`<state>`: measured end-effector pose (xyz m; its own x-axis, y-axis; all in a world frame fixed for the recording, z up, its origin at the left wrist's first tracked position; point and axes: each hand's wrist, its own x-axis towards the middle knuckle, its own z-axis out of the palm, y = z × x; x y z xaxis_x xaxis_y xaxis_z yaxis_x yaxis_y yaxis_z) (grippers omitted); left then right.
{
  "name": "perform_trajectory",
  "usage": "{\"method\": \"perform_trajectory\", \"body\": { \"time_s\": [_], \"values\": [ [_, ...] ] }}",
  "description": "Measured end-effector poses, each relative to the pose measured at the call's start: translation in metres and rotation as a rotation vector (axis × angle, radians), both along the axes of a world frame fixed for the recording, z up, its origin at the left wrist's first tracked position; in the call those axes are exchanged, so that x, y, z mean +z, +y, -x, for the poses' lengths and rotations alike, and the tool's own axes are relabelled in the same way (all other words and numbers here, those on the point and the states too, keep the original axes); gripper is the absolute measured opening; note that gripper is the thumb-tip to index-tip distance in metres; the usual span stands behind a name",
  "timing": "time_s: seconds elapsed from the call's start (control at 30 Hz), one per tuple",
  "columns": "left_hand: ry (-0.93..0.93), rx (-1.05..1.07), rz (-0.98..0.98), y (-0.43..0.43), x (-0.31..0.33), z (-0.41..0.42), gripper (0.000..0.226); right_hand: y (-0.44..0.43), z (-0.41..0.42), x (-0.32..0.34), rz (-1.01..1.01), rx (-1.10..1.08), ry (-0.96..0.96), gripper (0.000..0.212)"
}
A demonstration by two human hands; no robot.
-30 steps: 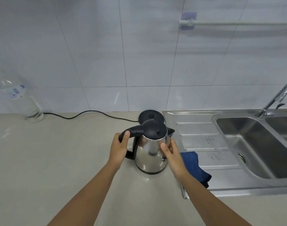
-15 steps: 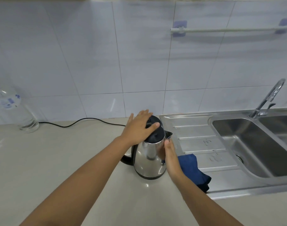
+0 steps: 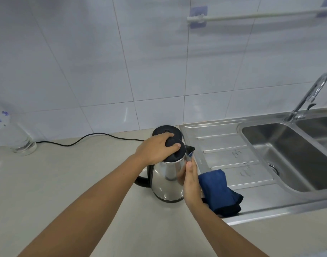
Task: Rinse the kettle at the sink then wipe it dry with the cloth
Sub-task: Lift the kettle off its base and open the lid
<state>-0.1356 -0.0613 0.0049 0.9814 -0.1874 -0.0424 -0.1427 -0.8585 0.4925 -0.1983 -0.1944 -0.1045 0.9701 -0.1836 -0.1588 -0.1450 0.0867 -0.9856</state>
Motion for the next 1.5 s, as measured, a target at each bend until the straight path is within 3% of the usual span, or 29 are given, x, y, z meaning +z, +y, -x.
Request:
{"method": "perform_trajectory", "body": {
  "time_s": [0.27,0.43,0.57,0.67,0.8,1.0,1.07,1.2,1.33,1.5],
  "values": [
    [-0.044,0.056,0.059,-0.002,0.001,0.001,0.062,0.000,-0.001,-0.004,0.013,-0.001,-0.009,0.115],
    [-0.051,0.042,0.086,-0.002,0.001,0.002,0.058,-0.002,-0.001,-0.004,0.018,0.016,-0.023,0.109],
    [-0.062,0.049,0.245,0.001,0.004,0.004,0.055,-0.002,-0.002,-0.004,0.018,0.033,-0.038,0.103],
    [-0.095,0.043,0.360,0.003,0.006,0.009,0.062,-0.002,-0.001,-0.003,0.022,0.033,-0.030,0.099],
    [-0.133,-0.027,0.363,0.006,0.006,0.015,0.080,-0.004,0.001,0.000,0.013,0.045,-0.036,0.100],
    [-0.164,-0.121,0.381,0.012,0.010,0.020,0.102,-0.007,0.003,0.003,0.004,0.079,-0.009,0.087],
    [-0.180,-0.119,0.360,0.012,0.011,0.022,0.099,-0.009,0.004,0.006,0.017,0.091,0.004,0.088],
    [-0.235,-0.110,0.341,0.013,0.010,0.026,0.088,-0.008,0.010,0.013,0.103,0.120,-0.050,0.072],
    [-0.354,-0.101,0.312,0.018,0.010,0.030,0.080,-0.005,0.016,0.016,0.199,0.137,-0.112,0.075],
    [-0.541,0.016,0.437,0.029,0.003,0.043,0.065,-0.003,0.016,0.013,0.212,0.163,-0.097,0.079]
  ]
}}
